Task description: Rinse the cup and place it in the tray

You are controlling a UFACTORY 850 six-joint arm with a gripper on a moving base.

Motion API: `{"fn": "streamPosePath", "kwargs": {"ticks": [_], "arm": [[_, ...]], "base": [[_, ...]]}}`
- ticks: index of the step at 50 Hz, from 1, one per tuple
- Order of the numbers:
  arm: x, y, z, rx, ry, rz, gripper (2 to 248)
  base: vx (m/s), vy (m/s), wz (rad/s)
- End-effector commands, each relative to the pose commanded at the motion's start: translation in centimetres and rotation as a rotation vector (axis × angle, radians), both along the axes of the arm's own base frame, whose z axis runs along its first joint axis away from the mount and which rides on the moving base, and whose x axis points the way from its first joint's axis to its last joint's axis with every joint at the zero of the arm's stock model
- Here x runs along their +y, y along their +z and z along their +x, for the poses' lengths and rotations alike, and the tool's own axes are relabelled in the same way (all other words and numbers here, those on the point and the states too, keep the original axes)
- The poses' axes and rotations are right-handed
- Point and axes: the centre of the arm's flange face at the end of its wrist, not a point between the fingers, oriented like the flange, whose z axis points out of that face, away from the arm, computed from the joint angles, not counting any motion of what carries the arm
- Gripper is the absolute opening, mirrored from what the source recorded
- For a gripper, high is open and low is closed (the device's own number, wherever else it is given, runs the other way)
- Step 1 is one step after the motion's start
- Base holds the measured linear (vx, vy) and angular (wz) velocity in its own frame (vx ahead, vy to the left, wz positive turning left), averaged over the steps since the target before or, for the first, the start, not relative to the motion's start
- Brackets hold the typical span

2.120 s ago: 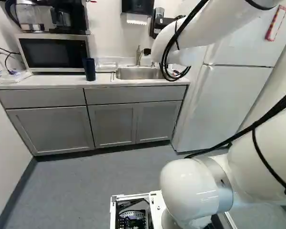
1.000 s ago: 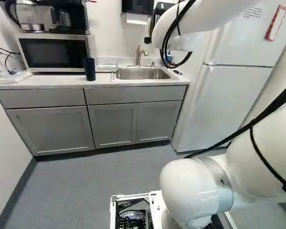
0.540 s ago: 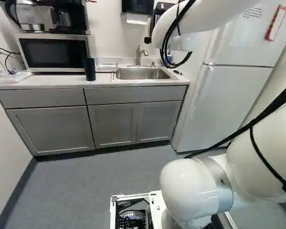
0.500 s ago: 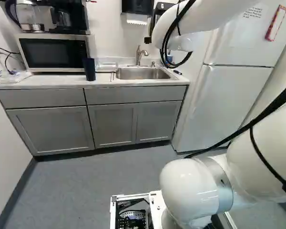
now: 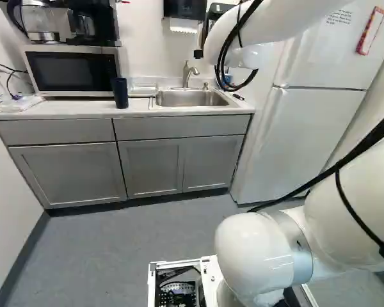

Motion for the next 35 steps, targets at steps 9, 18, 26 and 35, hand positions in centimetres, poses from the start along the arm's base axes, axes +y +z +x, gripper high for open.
{"fn": "streamPosePath", "kwargs": {"ticks": [9, 18, 26, 35], "arm": [[0.0, 0.0, 0.0, 0.0, 0.0, 0.0, 247], [0.0, 0.0, 0.0, 0.0, 0.0, 0.0, 247], [0.0, 0.0, 0.0, 0.0, 0.0, 0.0, 247], [0.0, 0.0, 0.0, 0.0, 0.0, 0.0, 247]], "base": [[0.038, -0.002, 0.082], [0.052, -0.002, 0.001], [0.015, 0.001, 0.006], [0.026, -0.007, 0.003]]}}
